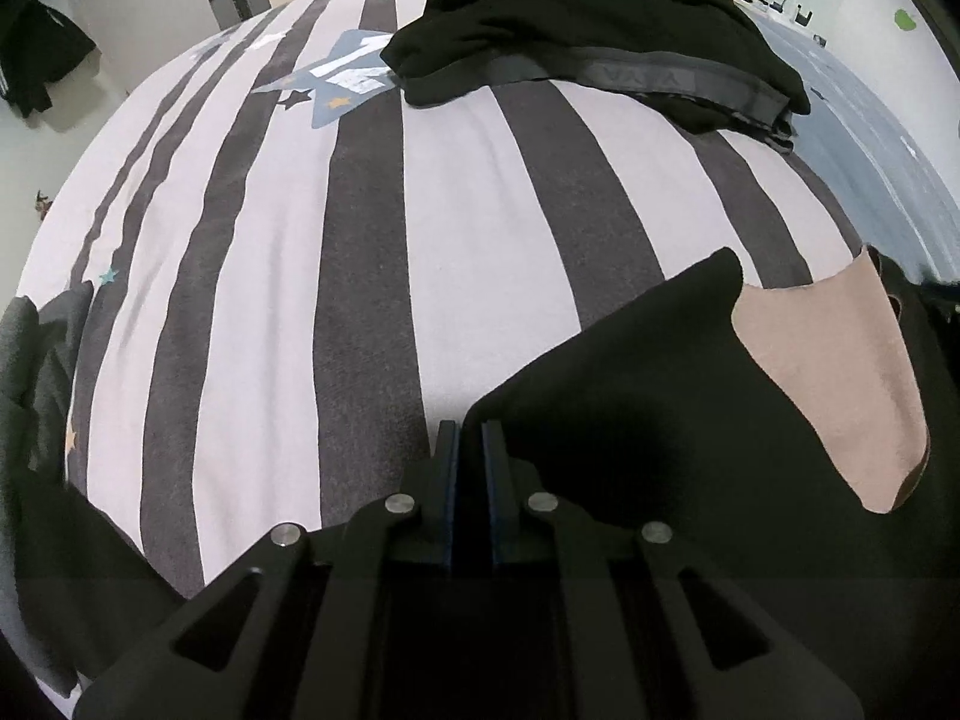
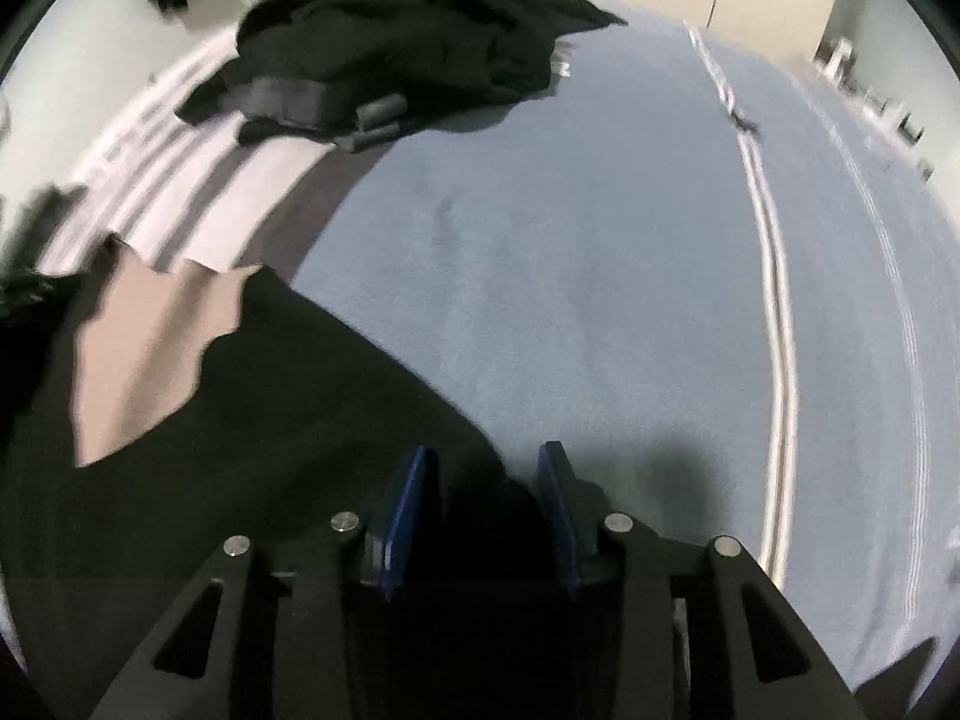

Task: Fold clothes

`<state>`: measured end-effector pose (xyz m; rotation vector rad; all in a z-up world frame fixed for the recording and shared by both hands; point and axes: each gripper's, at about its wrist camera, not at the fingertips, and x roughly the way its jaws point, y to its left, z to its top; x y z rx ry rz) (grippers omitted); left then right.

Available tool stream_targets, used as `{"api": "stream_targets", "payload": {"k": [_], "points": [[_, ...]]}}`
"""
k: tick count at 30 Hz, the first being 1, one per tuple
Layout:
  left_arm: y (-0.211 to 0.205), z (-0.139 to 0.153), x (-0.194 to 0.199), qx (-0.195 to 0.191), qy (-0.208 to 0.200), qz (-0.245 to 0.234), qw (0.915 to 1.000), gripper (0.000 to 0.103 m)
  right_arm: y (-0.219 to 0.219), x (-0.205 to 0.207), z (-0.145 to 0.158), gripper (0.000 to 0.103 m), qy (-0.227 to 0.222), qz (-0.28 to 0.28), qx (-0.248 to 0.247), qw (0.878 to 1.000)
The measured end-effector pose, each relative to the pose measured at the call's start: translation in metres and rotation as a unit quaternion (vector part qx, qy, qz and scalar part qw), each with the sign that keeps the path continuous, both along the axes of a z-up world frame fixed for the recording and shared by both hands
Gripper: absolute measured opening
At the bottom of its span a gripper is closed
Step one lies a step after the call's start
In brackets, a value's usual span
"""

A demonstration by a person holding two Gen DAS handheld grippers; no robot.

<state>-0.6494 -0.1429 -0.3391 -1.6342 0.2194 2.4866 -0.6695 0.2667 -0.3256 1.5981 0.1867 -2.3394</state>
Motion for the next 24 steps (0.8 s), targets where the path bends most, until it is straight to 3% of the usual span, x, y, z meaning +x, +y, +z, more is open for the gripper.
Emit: {"api": "stream_targets", "payload": {"k": [6,7,9,11,18,24], "points": [[0.003,-0.001,0.002,-0.006,0.009,0.003,0.9999,0.006,-0.011,0.005,-0.009,0.036,0.009,0.005,0.035,0.999],[0.005,-0.001,0.004,-0.013,0.014,-0.001,0.9998,0.005,-0.013,0.004,-0.010,0.033,0.010,0.002,0.038,0.999],[0.009,0.000,0.007,-0.023,0.025,0.000,0.9994,0.005,-0.022,0.008,-0.008,0.013,0.015,0.021,0.043,0.999],[0.011,0.003,0.008,-0.030,0.038,0.007,0.9988,0.004,-0.033,0.013,-0.007,0.010,0.031,0.030,0.074,0.996],[0.014,0.030,-0.004,-0.036,0.082,0.023,0.9958,0.003,-0.022,0.012,0.009,0.009,0.077,-0.039,0.121,0.989],[0.013,0.049,-0.030,-0.039,0.098,0.036,0.9938,0.003,-0.022,0.018,0.014,0.009,0.087,-0.041,0.136,0.986]]}}
